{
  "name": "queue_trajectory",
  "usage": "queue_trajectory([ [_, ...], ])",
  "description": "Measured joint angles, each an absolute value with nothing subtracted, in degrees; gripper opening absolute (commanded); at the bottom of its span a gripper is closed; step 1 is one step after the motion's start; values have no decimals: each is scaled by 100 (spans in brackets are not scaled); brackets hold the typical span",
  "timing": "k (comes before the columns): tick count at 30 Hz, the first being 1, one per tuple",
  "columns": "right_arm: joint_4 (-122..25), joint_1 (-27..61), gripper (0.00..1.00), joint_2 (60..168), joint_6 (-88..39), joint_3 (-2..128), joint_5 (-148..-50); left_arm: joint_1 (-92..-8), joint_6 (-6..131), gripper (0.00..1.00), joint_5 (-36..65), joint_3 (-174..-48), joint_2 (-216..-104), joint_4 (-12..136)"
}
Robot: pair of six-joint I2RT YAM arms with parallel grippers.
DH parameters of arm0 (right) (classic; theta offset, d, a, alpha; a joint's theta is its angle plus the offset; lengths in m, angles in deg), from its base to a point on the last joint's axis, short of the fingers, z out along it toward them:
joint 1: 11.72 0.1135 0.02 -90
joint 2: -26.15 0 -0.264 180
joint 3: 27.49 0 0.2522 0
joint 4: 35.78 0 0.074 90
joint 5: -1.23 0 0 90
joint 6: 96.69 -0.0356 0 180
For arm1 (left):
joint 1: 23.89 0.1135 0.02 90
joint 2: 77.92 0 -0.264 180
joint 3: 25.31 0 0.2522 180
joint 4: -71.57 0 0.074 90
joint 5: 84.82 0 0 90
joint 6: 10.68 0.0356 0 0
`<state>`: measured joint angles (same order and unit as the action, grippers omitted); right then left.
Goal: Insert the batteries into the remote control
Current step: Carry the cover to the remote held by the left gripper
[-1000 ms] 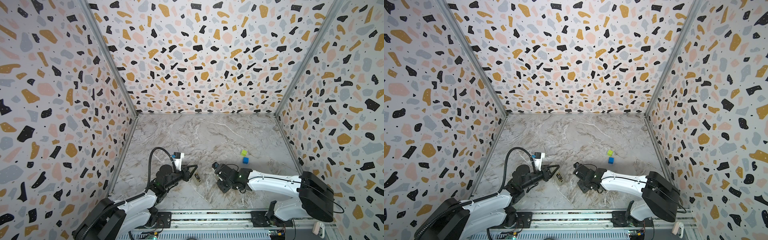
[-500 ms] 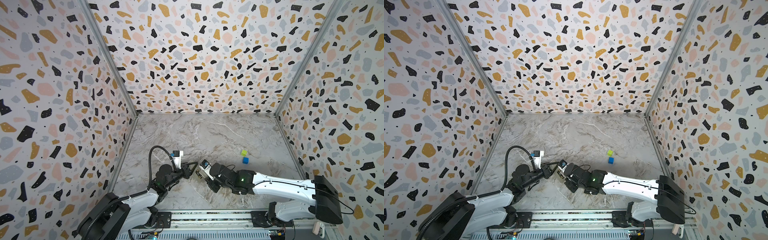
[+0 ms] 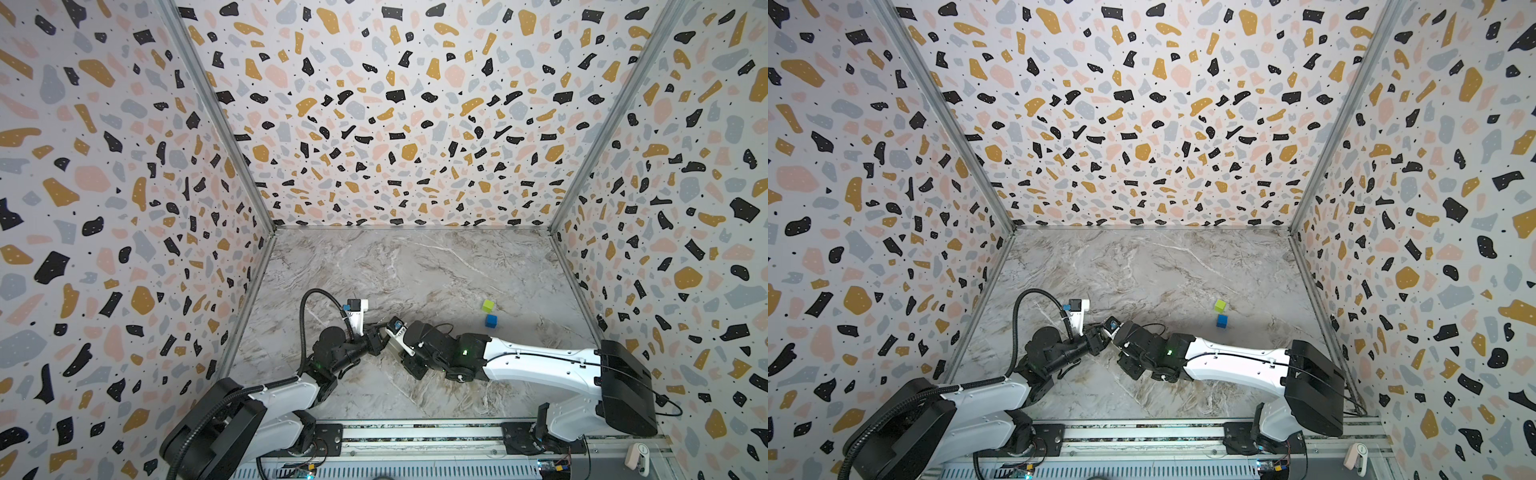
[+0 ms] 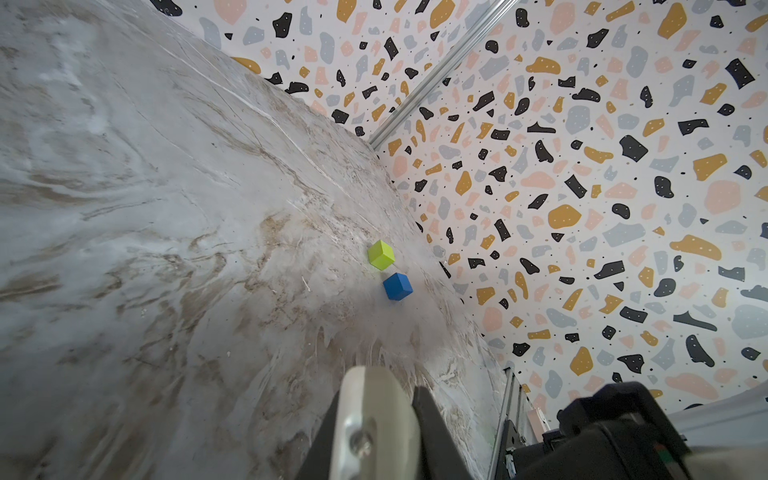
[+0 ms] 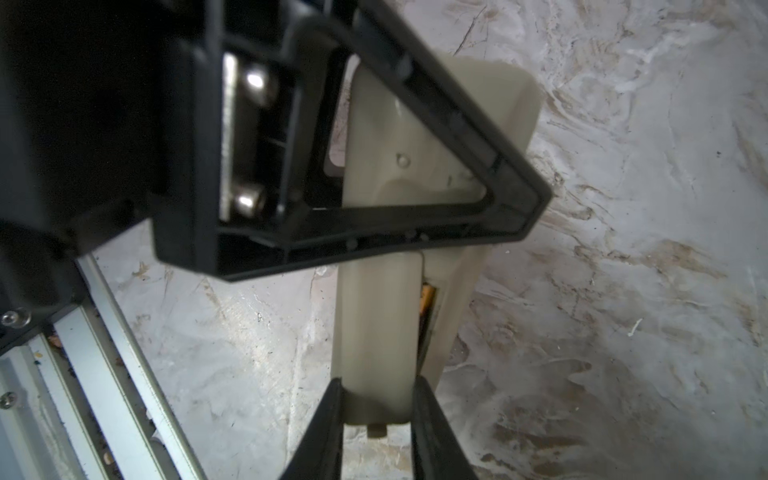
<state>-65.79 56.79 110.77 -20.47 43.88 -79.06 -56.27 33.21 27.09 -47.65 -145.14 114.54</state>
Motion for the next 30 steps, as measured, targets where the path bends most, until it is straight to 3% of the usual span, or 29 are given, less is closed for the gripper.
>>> queue_trajectory([
  [30,-6627,5655,0,11077,-2329,4353,-7932,-5627,3323,0,2665,-4765,-14514,11389],
])
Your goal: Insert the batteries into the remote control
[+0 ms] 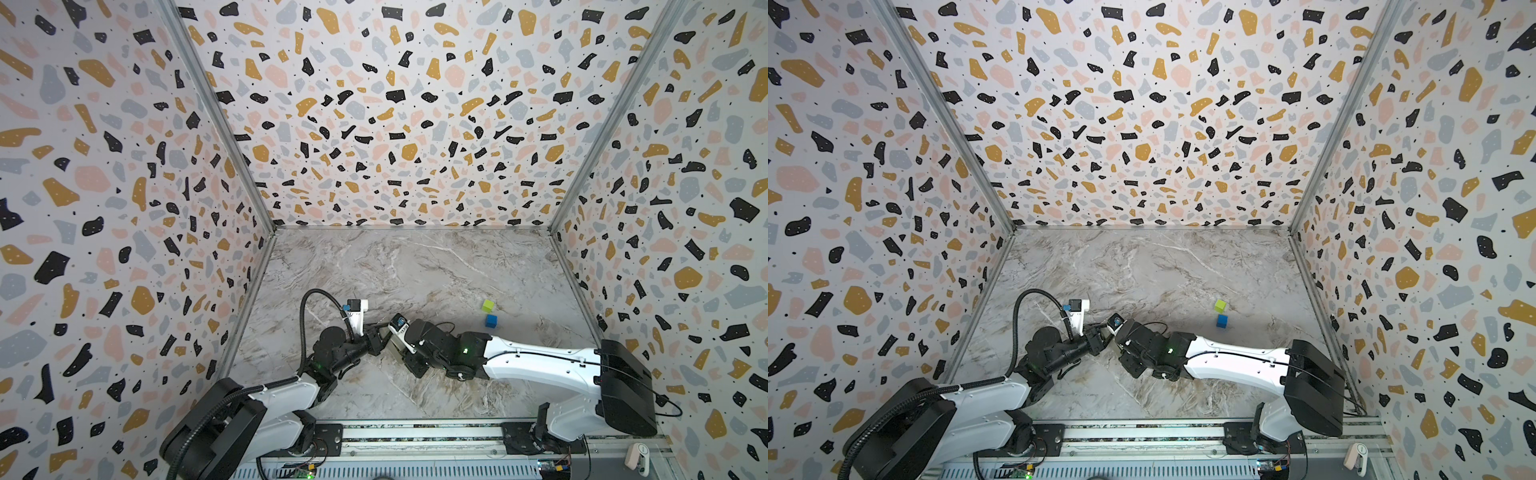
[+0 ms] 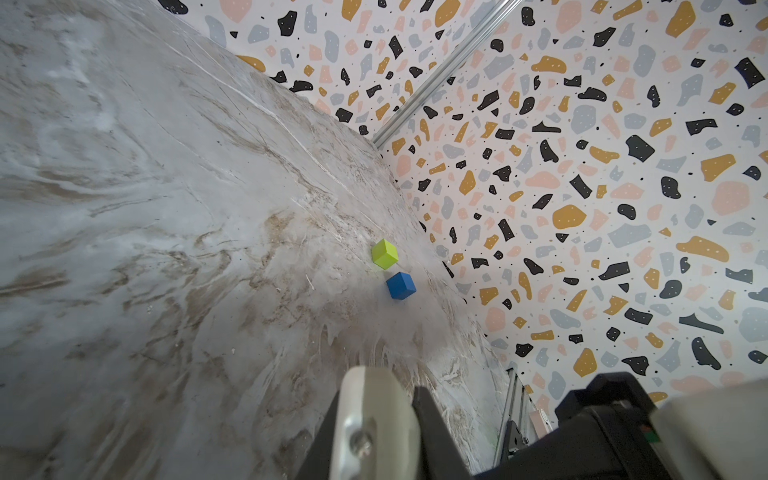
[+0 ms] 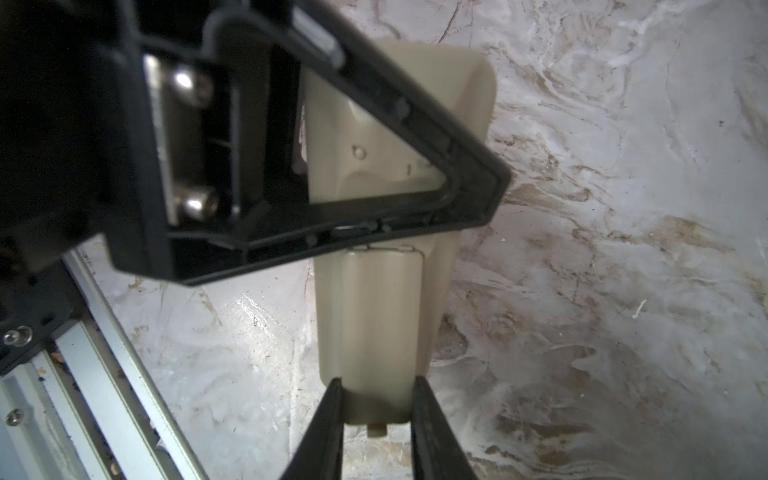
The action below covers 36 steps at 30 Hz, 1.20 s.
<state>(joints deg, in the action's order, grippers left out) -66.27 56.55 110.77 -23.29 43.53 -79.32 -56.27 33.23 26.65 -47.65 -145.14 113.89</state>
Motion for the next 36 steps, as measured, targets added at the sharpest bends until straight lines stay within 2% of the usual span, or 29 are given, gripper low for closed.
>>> queue_trajectory([
  [36,-6750,5703,0,11077,-2408,4287,-7984,-5627,3323,0,2630,-4765,-14512,11351],
])
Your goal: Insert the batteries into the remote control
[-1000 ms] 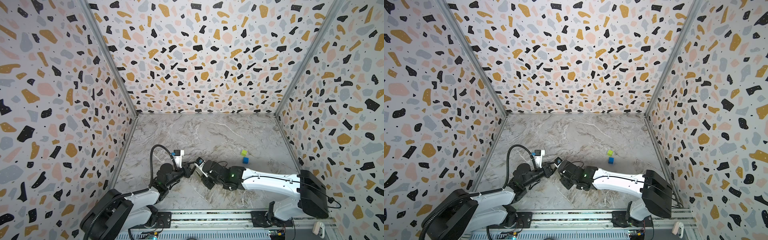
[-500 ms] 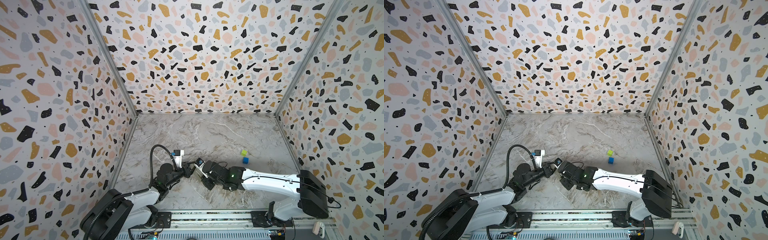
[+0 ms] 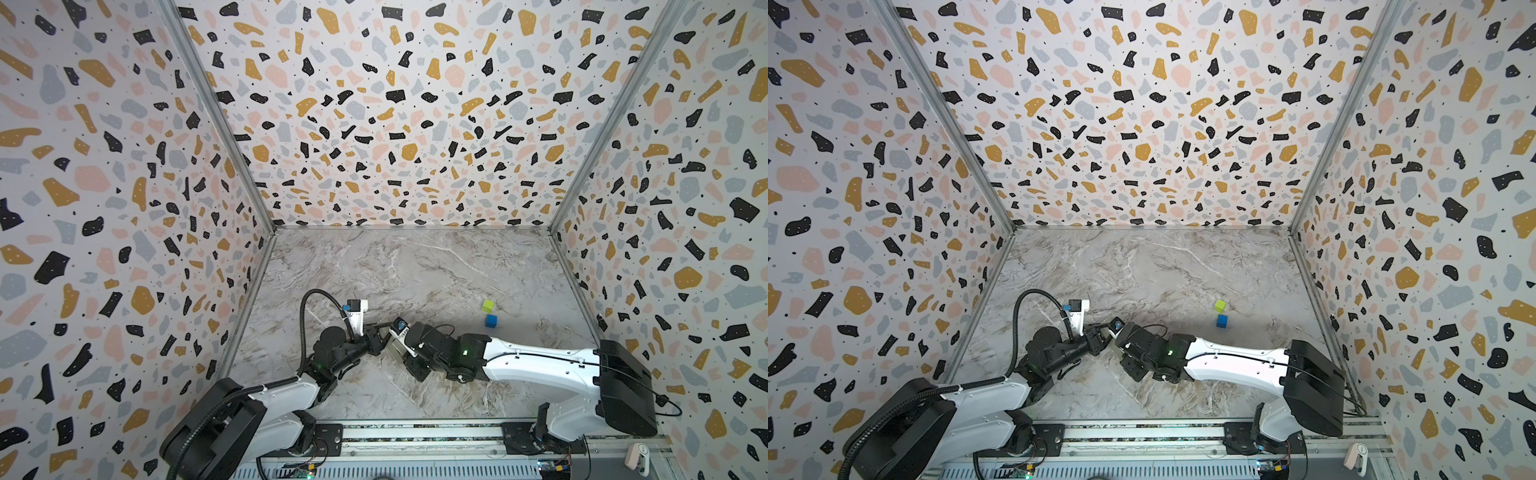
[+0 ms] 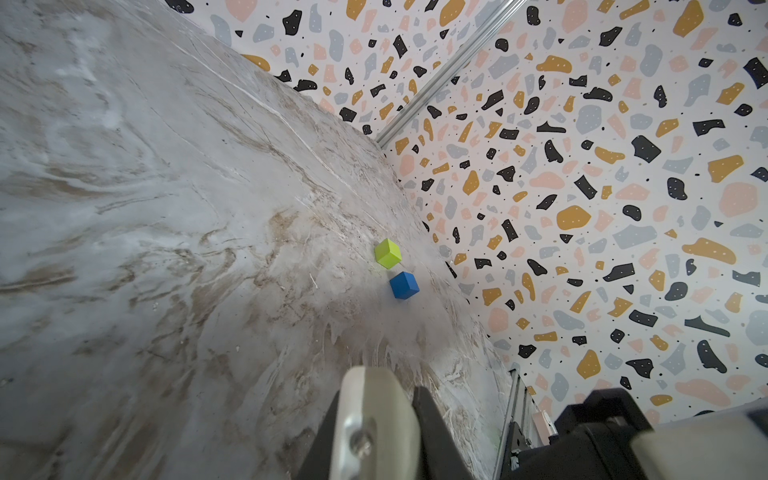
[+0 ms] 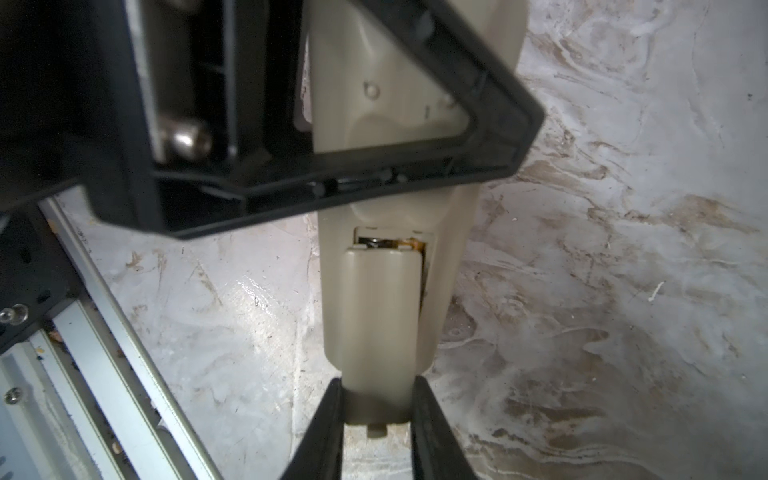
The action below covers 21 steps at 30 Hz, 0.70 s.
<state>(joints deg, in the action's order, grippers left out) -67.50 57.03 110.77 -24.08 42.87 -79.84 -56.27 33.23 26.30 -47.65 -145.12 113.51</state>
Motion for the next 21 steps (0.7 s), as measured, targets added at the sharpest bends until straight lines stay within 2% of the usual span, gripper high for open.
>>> queue_trajectory([
  [21,-6614,5574,0,11081,-2458,4252,-8054,-5625,3319,0,2630,-4769,-14514,11426],
])
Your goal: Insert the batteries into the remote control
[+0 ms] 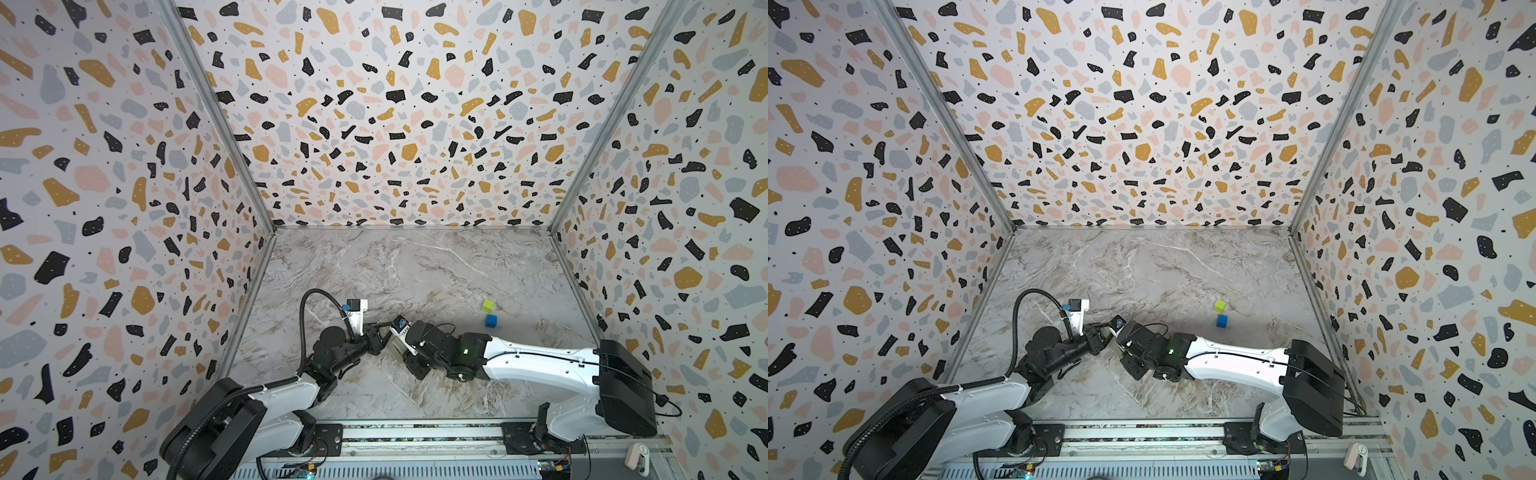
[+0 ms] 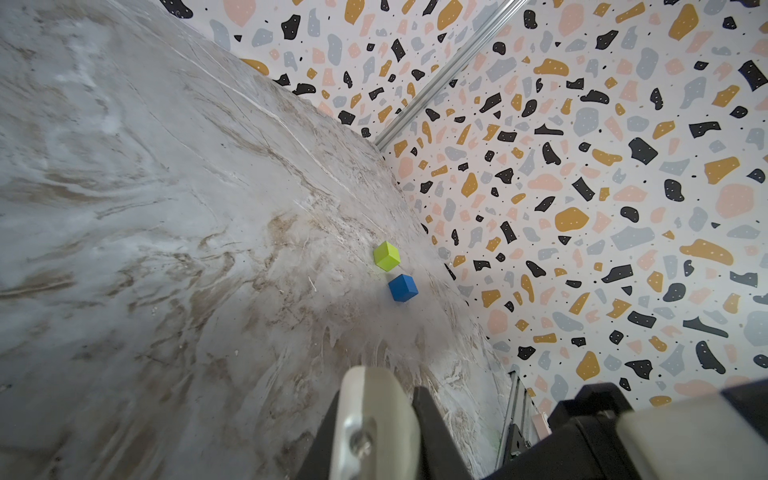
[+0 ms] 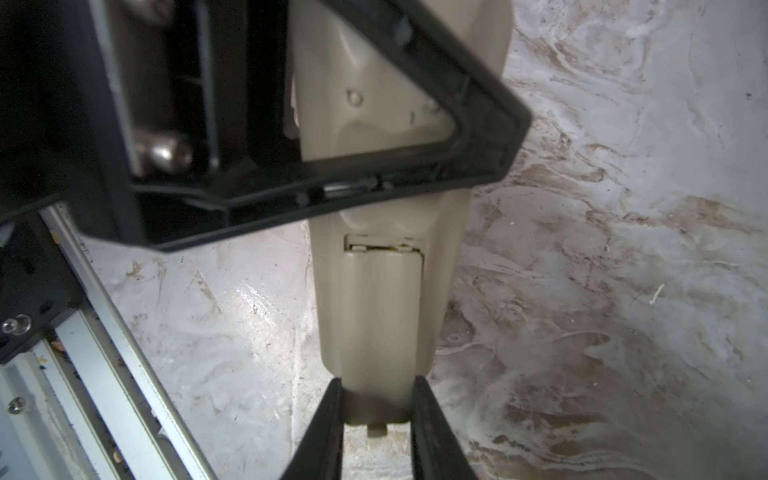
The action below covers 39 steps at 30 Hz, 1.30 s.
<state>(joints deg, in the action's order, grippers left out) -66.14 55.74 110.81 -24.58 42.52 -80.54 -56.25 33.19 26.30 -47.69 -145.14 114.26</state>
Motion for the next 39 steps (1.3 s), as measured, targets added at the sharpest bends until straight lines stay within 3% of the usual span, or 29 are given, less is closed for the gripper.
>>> queue_trajectory([
  [39,-6579,5555,0,11230,-2487,4368,-7796,-5623,3321,0,2567,-4852,-14611,11563],
])
